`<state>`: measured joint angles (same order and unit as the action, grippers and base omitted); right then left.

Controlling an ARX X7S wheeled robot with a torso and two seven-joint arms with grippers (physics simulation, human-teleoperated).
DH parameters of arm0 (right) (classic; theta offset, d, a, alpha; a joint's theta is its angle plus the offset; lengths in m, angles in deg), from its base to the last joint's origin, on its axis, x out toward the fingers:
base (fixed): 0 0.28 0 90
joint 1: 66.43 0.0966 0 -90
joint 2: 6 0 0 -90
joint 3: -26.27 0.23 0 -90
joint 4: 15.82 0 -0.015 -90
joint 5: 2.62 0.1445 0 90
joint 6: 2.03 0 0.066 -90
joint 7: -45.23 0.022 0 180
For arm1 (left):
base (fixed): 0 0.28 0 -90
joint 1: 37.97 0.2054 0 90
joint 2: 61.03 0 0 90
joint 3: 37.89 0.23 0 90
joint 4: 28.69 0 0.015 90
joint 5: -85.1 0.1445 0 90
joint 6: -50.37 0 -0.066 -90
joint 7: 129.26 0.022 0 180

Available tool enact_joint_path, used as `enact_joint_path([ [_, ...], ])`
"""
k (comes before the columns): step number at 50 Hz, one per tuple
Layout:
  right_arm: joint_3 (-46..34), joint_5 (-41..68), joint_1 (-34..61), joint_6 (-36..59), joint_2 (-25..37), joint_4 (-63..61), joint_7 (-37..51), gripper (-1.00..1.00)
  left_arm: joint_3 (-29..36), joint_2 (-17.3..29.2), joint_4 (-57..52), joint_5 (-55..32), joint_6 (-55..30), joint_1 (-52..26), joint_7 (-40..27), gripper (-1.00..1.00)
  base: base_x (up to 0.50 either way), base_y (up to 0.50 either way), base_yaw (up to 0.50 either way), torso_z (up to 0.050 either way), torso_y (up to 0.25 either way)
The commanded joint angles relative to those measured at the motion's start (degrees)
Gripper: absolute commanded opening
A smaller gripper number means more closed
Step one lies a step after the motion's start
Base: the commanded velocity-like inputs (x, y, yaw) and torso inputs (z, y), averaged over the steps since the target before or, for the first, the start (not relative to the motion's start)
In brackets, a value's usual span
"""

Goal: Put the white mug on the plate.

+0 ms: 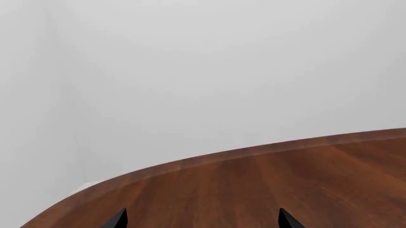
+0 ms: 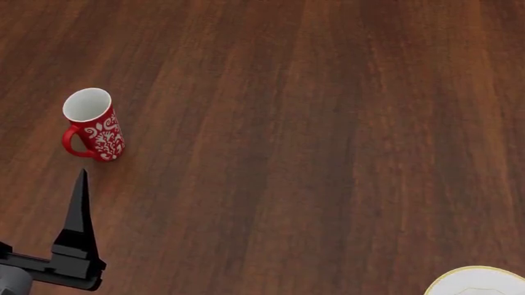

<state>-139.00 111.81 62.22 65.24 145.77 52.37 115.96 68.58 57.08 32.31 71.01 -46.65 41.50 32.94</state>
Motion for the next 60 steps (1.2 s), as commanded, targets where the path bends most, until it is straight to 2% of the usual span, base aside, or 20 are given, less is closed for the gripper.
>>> enact_joint_path([
  [1, 0.07, -0.85, -1.42, -1.3, 0.99, -1.84, 0.3, 1.0, -0.17, 0.26, -0.6, -0.22, 0.09, 0.46, -0.23, 1.0, 0.0, 0.0, 0.0, 0.0, 0.0],
  [12, 0.65, -4.25, -3.46, -5.43, 4.78, -8.21, 2.42, 1.0, -0.31, 0.45, -1.0, -0.5, 0.22, 0.72, -0.35, 1.0, 0.0, 0.0, 0.0, 0.0, 0.0],
  [22, 0.91, -11.72, -5.66, -10.21, 9.49, -17.06, 6.98, 1.0, -0.47, 0.76, -1.94, -0.67, 0.19, 1.08, -0.56, 1.0, 0.0, 0.0, 0.0, 0.0, 0.0],
  [47, 1.4, -27.65, -7.5, -11.62, 14.2, -29.45, 19.01, 1.0, -0.37, 1.13, -2.91, -0.66, 0.21, 1.65, -0.99, 1.0, 0.0, 0.0, 0.0, 0.0, 0.0],
  [54, 4.81, -29.03, -10.28, -10.99, 16.1, -31.03, 19.25, 1.0, -0.16, 1.11, -2.92, -0.57, -0.04, 1.44, -1.07, 1.0, 0.0, 0.0, 0.0, 0.0, 0.0],
  [60, 10.81, -29.33, -14.63, -9.69, 17.42, -32.13, 19.24, 1.0, 0.17, 0.96, -2.68, -0.44, -0.18, 1.12, -1.06, 1.0, 0.0, 0.0, 0.0, 0.0, 0.0],
])
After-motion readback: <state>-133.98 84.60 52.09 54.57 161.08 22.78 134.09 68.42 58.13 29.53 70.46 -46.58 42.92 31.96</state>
